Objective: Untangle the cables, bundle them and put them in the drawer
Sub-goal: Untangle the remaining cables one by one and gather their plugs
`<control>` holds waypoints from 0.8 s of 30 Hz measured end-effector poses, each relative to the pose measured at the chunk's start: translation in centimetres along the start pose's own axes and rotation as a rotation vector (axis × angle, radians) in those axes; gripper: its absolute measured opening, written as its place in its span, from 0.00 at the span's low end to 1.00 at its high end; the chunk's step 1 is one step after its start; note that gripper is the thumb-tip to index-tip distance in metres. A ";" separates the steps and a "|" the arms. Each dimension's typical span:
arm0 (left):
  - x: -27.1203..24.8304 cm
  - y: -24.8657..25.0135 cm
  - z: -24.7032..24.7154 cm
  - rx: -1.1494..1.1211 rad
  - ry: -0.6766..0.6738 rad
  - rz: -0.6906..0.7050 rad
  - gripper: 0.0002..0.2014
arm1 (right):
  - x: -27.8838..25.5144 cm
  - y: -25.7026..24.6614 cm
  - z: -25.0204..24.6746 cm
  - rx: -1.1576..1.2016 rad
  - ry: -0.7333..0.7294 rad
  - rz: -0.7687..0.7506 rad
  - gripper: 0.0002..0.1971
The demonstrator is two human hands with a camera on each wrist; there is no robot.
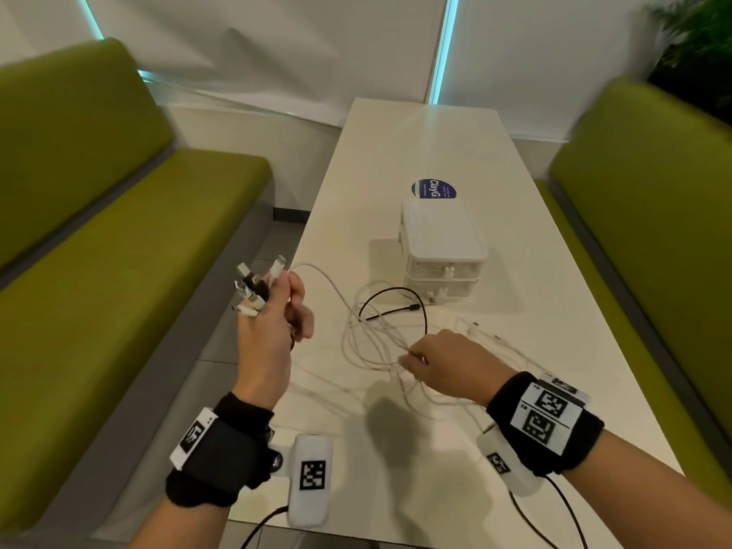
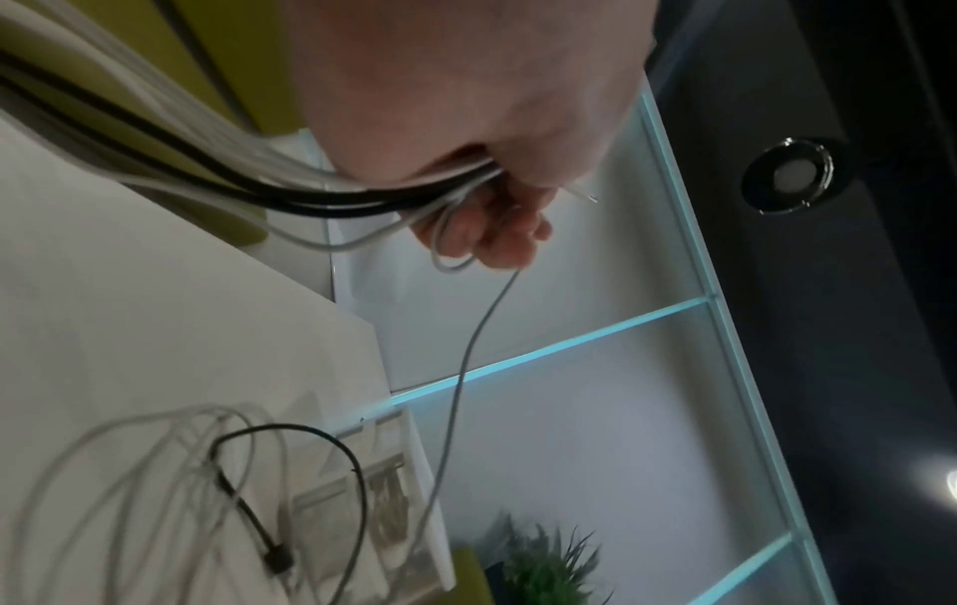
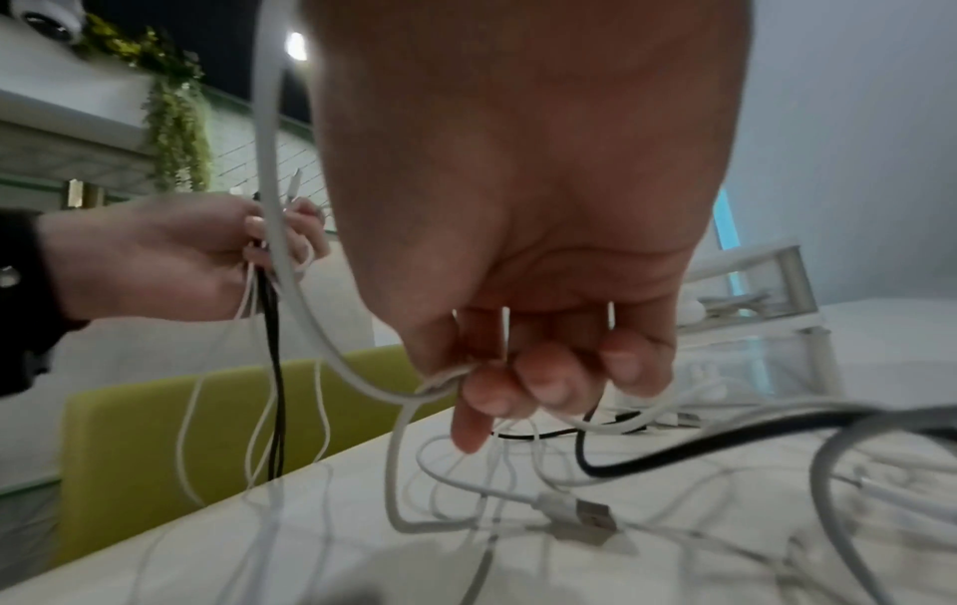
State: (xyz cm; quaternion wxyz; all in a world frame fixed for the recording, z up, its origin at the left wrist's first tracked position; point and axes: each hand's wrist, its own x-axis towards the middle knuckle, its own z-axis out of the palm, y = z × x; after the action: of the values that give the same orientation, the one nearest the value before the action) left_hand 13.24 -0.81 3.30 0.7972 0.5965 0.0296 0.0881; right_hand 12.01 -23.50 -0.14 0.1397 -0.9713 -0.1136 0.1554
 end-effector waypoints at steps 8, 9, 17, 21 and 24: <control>-1.5 -2.6 0.0 0.376 -0.067 0.280 0.27 | -0.2 0.6 -2.9 0.275 0.076 0.046 0.20; -2.0 -2.6 0.4 0.497 -0.139 0.383 0.30 | -0.4 0.5 -3.2 0.305 0.048 0.021 0.20; -2.6 -4.2 3.4 1.022 -0.494 0.519 0.19 | -1.9 -0.9 -5.0 0.512 -0.149 -0.141 0.10; -1.2 -2.9 3.2 1.038 -0.276 0.378 0.11 | -3.6 0.2 -5.3 0.535 -0.263 -0.084 0.30; 0.1 -1.8 2.4 0.972 -0.194 0.275 0.14 | -4.2 1.6 -4.9 0.408 -0.293 -0.066 0.24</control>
State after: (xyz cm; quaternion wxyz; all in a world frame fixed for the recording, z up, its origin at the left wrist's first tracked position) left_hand 13.92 -3.55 2.23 0.4080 0.9020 -0.0854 0.1125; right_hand 10.02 -27.31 4.98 0.3201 -0.8858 -0.1305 0.3097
